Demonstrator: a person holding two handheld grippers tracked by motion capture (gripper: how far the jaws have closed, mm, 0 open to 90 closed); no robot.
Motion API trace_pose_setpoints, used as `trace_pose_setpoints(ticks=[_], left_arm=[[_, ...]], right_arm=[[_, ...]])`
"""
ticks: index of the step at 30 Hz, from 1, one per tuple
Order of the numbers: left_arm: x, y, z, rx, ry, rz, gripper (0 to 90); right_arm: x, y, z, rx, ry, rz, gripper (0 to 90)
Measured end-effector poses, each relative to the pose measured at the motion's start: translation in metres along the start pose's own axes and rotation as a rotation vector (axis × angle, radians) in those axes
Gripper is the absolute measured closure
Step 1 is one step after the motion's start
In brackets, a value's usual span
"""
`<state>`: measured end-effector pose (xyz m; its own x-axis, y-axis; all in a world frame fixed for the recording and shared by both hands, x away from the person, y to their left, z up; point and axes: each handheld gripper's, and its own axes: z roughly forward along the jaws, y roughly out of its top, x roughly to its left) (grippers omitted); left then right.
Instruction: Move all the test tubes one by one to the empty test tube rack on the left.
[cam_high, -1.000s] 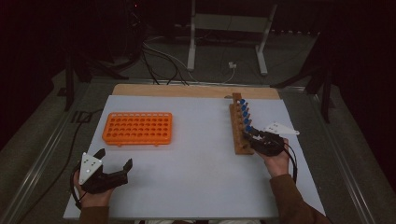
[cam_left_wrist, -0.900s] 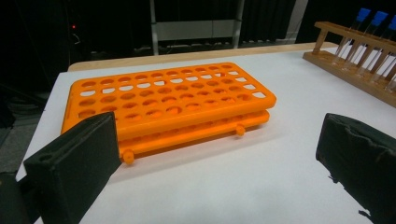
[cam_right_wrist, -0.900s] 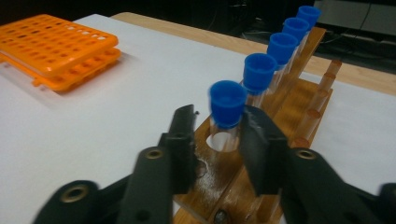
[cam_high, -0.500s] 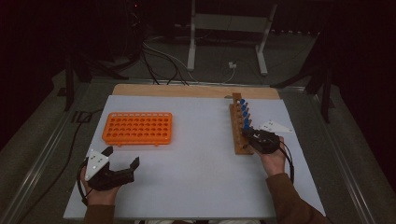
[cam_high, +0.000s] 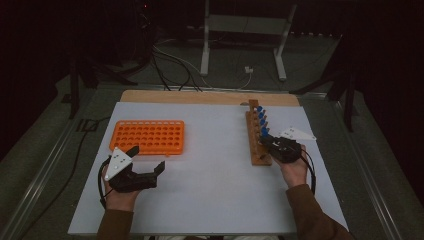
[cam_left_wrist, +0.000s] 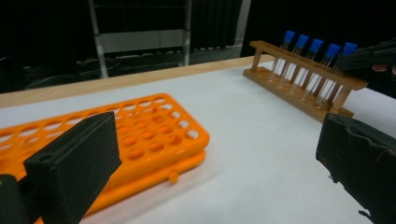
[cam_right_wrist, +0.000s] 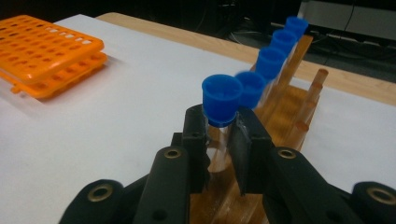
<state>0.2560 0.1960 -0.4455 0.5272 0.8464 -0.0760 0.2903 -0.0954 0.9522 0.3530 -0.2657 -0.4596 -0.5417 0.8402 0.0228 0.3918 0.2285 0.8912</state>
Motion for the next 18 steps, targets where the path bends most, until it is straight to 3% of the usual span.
trace_pose_setpoints(ticks=[8,14,18], left_arm=[[-0.006,0.014,0.029,0.013,-0.028,0.065,0.4],[-0.009,0.024,0.042,-0.001,-0.041,0.078,0.4],[-0.014,0.034,0.053,0.023,-0.058,0.069,0.4]], right_arm=[[0.003,0.015,-0.009,-0.019,0.008,-0.023,77.3],[0.004,0.025,-0.016,-0.033,0.008,-0.034,77.3],[0.003,0.035,-0.022,-0.048,0.013,-0.040,77.3]])
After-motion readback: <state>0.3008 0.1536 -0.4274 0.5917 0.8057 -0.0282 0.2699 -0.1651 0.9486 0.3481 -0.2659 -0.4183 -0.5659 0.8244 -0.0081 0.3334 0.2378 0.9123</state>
